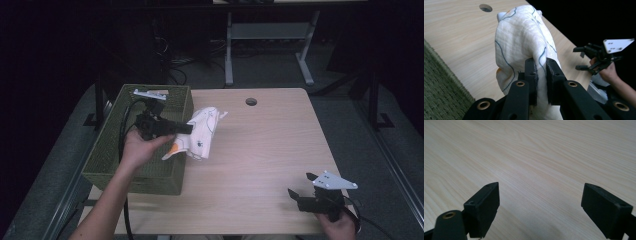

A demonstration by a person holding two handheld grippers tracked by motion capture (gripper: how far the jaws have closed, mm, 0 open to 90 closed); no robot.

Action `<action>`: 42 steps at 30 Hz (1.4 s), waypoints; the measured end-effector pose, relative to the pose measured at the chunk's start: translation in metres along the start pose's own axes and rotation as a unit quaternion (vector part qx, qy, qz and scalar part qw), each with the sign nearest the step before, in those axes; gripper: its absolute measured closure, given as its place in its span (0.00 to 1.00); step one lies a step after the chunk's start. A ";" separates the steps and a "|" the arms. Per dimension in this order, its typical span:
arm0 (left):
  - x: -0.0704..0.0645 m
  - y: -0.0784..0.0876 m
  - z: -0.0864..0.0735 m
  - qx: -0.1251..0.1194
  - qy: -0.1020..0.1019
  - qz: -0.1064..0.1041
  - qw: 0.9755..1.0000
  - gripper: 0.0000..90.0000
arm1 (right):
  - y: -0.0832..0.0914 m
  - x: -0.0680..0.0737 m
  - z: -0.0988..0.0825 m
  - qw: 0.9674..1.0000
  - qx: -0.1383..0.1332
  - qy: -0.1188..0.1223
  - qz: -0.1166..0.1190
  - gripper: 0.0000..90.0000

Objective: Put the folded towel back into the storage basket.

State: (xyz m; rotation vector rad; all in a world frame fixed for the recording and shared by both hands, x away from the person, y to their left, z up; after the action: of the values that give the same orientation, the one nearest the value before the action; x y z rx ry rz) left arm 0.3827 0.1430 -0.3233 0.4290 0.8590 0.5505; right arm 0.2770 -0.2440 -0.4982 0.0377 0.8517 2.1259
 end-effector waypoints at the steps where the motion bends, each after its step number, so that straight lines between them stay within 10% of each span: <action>1: 0.003 0.005 0.001 -0.003 0.002 -0.002 1.000 0.90 | 0.000 0.000 0.000 1.000 0.001 0.000 0.001 0.16; 42: 0.082 0.085 -0.018 -0.040 0.037 0.038 0.998 0.90 | -0.002 -0.003 -0.003 1.000 0.010 0.001 -0.006 0.17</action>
State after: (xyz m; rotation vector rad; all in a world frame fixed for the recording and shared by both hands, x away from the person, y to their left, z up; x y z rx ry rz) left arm 0.3882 0.2616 -0.3347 0.3717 0.8914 0.6716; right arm 0.2795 -0.2465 -0.5006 0.0414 0.8721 2.1067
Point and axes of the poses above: each handheld gripper's, and its own axes: y roughly backward along the jaws, z roughly out of its top, x roughly to its left, the point moved 7 cm from there along -y, roughly forward along the jaws, and after that the axes turned 15 degrees about y, right-handed, at the moved point
